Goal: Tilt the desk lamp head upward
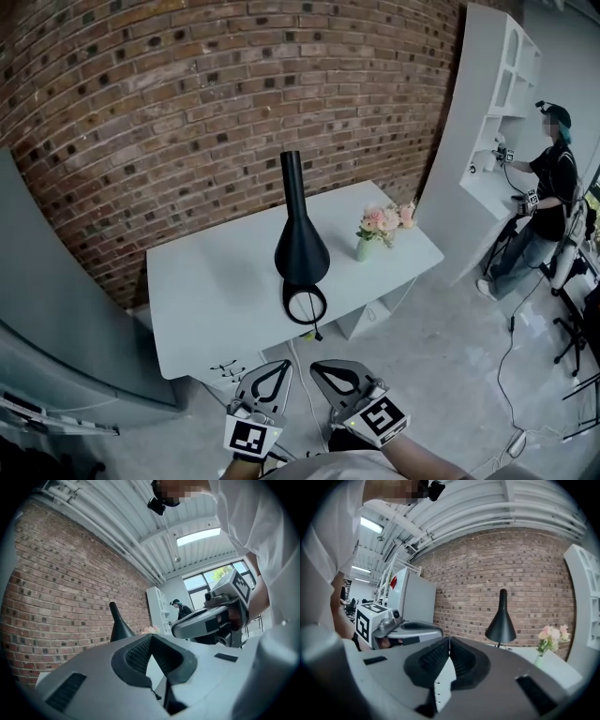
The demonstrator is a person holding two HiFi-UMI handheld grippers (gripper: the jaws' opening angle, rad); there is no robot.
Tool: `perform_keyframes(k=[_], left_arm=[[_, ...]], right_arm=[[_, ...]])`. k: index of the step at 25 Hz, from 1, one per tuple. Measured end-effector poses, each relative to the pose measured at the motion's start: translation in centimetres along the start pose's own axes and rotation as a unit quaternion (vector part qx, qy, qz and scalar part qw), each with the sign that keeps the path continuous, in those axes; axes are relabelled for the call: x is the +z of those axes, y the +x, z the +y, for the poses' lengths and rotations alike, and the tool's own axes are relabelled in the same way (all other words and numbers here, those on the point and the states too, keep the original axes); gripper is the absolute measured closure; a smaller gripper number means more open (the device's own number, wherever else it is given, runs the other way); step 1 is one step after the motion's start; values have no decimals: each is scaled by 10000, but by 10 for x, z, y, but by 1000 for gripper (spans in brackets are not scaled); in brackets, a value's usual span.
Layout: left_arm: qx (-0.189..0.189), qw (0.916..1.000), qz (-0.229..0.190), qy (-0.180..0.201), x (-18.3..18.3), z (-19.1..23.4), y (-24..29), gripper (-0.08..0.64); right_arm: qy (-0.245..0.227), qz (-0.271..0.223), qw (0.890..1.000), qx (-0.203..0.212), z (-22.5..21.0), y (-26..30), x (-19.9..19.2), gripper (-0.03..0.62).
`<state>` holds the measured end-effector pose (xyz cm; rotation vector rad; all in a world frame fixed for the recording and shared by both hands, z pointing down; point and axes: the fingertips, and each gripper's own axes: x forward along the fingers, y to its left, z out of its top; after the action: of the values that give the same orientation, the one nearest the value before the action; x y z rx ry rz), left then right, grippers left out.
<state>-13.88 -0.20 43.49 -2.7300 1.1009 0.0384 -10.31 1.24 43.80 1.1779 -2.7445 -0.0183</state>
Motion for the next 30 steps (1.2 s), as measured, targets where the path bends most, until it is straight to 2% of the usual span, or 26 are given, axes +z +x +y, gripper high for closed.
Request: perform_keyframes(k=[3,10,14,20,26,30], left_arm=[[63,10000,51,35,-4,5,28,552],[338,9987,313,-194,-24,10,75,552],[618,9962,454,-412,-34,16,100,552],[1173,9897,687,-443,-41,26,127,552],[1668,9809,883,-474,-47,36,135,552],[1778,9794,900,-331,-53,42,137,552]], right_arm=[[36,-32,10000,58,-30,5,-3,575],[249,-33,9989,401,-80,18,-19,575],[271,-53,9975,647,-106,23,-25,575],[479,-113,9933,1045,-142,24,-34,575],[600,-155,9891,1336,-163,35,-39,575],[502,-201,9876,1475,-165,37,-39,575]])
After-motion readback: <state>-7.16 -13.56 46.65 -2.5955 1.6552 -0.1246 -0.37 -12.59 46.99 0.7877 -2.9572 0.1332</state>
